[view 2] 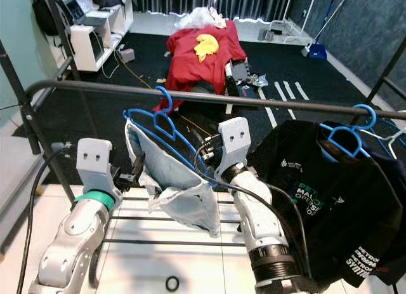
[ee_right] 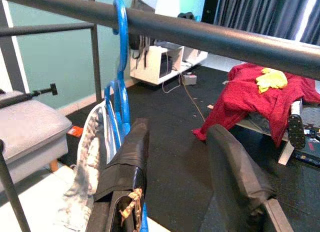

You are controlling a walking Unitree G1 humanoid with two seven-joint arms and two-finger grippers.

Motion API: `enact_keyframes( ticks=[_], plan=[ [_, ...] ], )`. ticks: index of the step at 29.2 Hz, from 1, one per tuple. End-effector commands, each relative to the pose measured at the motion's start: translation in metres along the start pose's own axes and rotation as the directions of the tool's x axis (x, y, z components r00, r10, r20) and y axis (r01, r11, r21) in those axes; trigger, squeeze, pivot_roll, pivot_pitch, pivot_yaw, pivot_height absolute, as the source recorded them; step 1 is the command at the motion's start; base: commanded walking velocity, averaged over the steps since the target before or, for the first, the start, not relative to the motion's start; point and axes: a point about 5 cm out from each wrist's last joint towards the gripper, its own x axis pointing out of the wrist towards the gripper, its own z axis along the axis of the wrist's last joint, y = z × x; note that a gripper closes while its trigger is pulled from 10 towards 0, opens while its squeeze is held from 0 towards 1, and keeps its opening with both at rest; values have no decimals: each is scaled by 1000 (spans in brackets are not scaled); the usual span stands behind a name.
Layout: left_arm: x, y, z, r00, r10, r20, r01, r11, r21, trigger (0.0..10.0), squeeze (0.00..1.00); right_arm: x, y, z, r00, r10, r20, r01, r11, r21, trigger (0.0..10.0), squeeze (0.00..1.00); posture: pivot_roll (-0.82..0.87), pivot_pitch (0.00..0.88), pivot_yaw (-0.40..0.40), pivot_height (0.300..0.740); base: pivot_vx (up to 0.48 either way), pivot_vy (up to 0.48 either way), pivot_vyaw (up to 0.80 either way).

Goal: Hang hanger

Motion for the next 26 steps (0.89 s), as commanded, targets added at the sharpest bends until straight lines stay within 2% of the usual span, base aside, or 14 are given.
enact_keyframes(
  ticks=[1, 7, 8, 9, 13, 17, 22, 23, 24, 25, 26],
  plan=[
    [-4, 1, -3, 1000, 12, -16, -12, 1000, 8, 10000, 0, 4, 0, -1, 999, 33, -11, -33, 999, 5, 10000, 1000, -16, 124, 9, 740, 0, 0, 0],
    [-4, 0, -2, 1000, 17, -17, -17, 1000, 10, 10000, 0, 14, 0, -5, 993, 103, -50, -100, 994, 52, 10000, 1000, -9, 132, 5, 740, 0, 0, 0],
    [-4, 0, -2, 1000, 17, -16, -16, 1000, 10, 10000, 0, 19, -1, -5, 989, 137, -62, -133, 990, 56, 10000, 949, -7, 135, 2, 740, 0, 0, 0],
    [-4, -1, -2, 1000, 16, -15, -16, 1000, 10, 10000, 0, 24, -2, -4, 982, 171, -77, -167, 984, 56, 10000, 0, -2, 137, -2, 740, 0, 0, 0],
    [-4, -2, -2, 1000, 16, -15, -16, 1000, 10, 10000, 0, 28, -2, -3, 977, 193, -86, -189, 980, 57, 10000, 0, -2, 137, -2, 740, 0, 0, 0],
    [-6, -3, -2, 1000, 26, -14, -26, 1000, 8, 10000, 0, 39, -4, 0, 961, 256, -107, -249, 966, 73, 10000, 0, 15, 137, -23, 740, 0, 0, 0],
    [-10, 0, -2, 999, 53, -14, -52, 999, 8, 10000, 0, 45, -1, -7, 948, 274, -164, -258, 960, 110, 10000, 0, 34, 132, -38, 740, 0, 0, 0],
    [-10, 0, -2, 998, 54, -14, -54, 998, 8, 10000, 0, 46, 0, -10, 944, 280, -177, -263, 958, 113, 7608, 0, 36, 129, -40, 740, 0, 0, 0],
    [-10, 0, -2, 998, 56, -13, -55, 998, 9, 10000, 0, 46, 1, -13, 940, 285, -187, -268, 957, 112, 3647, 0, 36, 128, -39, 740, 0, 0, 0],
    [-10, 0, -2, 998, 56, -13, -56, 998, 10, 10000, 0, 46, 1, -14, 938, 289, -191, -272, 956, 112, 3647, 0, 35, 127, -39, 740, 0, 0, 0],
    [-10, 0, -2, 998, 57, -12, -56, 998, 10, 10000, 0, 45, 2, -15, 935, 298, -193, -280, 953, 114, 0, 0, 33, 124, -37, 740, 0, 0, 0]
  ],
)
